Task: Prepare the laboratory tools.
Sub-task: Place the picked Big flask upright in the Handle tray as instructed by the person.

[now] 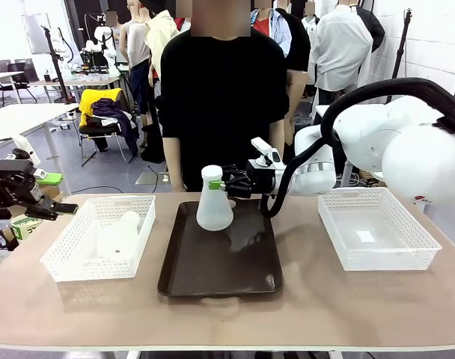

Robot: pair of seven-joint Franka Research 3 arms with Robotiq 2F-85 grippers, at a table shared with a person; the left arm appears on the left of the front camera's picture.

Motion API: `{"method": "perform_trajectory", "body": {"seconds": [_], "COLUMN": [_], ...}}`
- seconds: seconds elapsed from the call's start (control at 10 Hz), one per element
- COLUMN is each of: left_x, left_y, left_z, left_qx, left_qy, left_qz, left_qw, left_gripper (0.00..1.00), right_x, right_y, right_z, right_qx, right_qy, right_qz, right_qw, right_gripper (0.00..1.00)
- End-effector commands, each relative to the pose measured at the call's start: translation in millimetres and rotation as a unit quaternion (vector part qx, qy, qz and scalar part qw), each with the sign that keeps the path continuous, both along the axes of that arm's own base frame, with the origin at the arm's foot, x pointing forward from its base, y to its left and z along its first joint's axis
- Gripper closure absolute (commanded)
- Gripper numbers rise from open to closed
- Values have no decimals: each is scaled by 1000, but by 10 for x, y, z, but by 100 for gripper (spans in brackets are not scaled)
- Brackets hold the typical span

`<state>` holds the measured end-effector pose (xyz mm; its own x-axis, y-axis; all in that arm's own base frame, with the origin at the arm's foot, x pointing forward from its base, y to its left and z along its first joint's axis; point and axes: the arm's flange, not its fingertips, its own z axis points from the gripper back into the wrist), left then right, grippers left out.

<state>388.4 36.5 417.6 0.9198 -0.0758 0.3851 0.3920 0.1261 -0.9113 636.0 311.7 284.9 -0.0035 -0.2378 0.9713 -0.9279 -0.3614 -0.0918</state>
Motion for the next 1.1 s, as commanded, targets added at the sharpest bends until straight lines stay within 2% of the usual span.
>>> {"method": "perform_trajectory", "body": {"seconds": [0.0, 0.5, 0.6, 1.0], "left_x": [-7, -7, -7, -7], "left_y": [11, 11, 11, 11], "left_z": [26, 26, 26, 26], "left_qx": [-6, -6, -6, -6], "left_qy": [-6, -6, -6, -6], "left_qz": [0, 0, 0, 0], "left_qw": [1000, 1000, 1000, 1000], "left_gripper": [0, 0, 0, 0], "right_x": [124, 188, 193, 189], "right_y": [78, 130, 134, 130], "right_z": [32, -69, -82, -91], "right_qx": [-21, -38, -42, -52], "right_qy": [1, 31, 38, 51], "right_qz": [12, 6, 3, 1], "right_qw": [1000, 999, 998, 997], "right_gripper": [100, 100, 94, 23]}}
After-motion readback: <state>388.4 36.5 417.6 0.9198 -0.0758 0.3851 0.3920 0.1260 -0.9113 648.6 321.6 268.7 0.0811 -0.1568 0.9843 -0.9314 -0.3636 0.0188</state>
